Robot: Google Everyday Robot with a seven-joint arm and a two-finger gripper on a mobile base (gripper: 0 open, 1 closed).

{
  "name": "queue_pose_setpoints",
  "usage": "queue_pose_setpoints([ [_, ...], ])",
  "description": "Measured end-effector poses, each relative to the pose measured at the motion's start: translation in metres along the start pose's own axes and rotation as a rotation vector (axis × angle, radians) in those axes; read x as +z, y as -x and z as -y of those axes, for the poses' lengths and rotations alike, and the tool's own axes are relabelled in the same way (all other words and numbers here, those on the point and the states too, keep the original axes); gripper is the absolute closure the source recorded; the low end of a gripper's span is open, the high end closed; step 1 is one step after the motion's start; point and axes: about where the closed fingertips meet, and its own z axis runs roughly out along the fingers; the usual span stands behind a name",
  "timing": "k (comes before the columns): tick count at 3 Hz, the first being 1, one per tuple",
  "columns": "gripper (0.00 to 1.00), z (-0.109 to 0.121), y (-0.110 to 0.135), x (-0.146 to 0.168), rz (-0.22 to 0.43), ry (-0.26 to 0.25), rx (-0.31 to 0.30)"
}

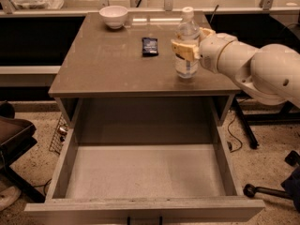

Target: Place blue plastic bottle into top drawer

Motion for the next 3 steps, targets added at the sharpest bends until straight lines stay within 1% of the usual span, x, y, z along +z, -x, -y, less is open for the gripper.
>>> queue_pose_setpoints([
  [1, 0.88, -0.001, 0.026, -0.001, 0.016, -0.019, -0.049],
  [2, 1.00, -0.010, 0.043, -0.014, 0.030, -0.016, -0.071],
  [3, 1.00, -0.033, 0.047, -0.048, 0.022, 0.013, -0.040],
])
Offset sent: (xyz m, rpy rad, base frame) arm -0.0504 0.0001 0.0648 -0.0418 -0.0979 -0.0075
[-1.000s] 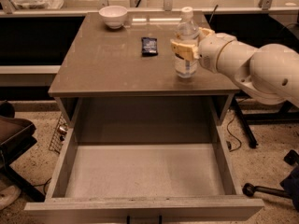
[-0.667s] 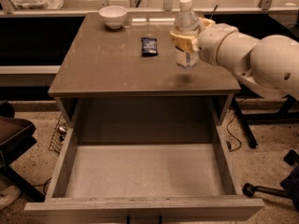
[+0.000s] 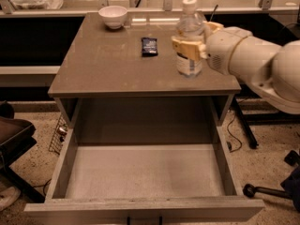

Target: Place blue plastic bottle into top drawer

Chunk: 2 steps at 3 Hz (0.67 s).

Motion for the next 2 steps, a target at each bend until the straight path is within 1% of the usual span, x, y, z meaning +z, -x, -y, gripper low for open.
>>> queue_pose_setpoints([
  [1, 1.00, -0.026, -0.011, -0.029, -0.012, 0.049, 0.044],
  [2, 1.00, -0.064, -0.050, -0.058, -0.012, 0.170, 0.124],
])
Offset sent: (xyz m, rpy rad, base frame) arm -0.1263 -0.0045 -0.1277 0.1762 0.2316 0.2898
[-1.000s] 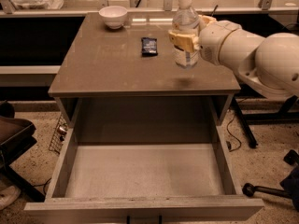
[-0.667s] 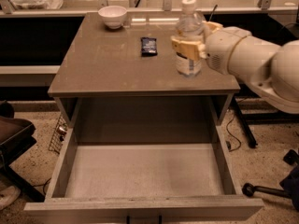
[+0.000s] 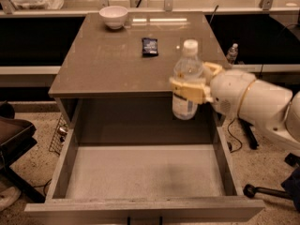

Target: Place blue plastic bottle into top drawer

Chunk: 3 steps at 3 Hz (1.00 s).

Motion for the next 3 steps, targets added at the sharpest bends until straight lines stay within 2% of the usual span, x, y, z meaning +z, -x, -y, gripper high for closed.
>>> queue_pose_setpoints([
  [1, 1.00, -0.006, -0.056, -0.007, -0.020, 0.108, 0.023],
  [2, 1.00, -0.005, -0.111, 0.019, -0.093, 0.234, -0.010],
  [3, 1.00, -0.016, -0.119, 0.037, -0.109, 0.286, -0.024],
])
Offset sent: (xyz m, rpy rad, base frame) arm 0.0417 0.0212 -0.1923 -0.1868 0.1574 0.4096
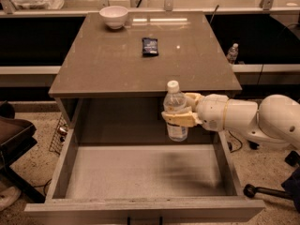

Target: Place blue plastic bottle into top drawer

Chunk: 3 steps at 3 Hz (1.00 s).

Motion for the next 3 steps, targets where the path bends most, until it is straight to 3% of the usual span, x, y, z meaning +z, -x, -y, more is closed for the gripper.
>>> queue_pose_setpoints([
  [1, 1.00, 0.000, -0.001, 0.001, 0.005, 0.002, 0.001],
  [2, 1.00, -0.006, -0.003, 0.014, 0.032, 0.037, 0.003],
  [3, 1.00, -0.054, 0.000, 0.079, 0.173, 0.274, -0.041],
])
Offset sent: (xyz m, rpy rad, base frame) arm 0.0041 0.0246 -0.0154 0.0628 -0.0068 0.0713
